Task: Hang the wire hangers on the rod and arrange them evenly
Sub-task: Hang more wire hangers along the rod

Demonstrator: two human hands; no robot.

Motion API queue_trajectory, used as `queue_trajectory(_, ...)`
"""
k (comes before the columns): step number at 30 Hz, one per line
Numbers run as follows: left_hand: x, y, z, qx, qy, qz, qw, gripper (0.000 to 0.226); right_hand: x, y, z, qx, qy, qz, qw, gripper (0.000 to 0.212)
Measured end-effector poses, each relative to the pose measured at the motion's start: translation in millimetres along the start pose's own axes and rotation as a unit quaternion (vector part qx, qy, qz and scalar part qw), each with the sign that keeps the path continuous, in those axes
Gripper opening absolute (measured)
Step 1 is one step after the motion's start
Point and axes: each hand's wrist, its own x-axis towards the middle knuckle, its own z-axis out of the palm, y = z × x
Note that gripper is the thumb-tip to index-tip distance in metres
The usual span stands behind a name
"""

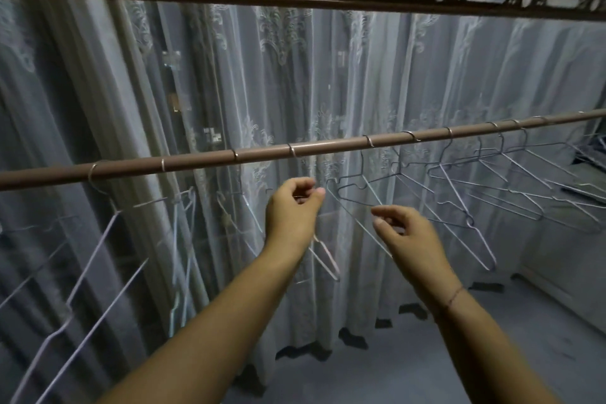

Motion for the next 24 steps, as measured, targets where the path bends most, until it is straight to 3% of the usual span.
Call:
queue_trajectory(6,9,-13,77,-0.013,-0.039,-0.123,0.992,0.028,38,60,-31,-0.07,-0.026,0.051,0.996,0.029)
queue_trajectory(11,13,-27,121,-0.066,-0.009,-0.207,0.976,0.007,56,82,-34,-0.013,-0.112,0.078,0.991,0.028)
queue_trajectory(20,26,-32,151,-0.13,0.041,-0.221,0.966,0.021,67,84,-24,0.151,-0.22,0.083,0.96,0.005)
queue_trajectory(24,33,-31,155,-0.152,0.059,-0.223,0.961,0.01,79,83,-16,0.165,-0.228,0.076,0.957,0.012)
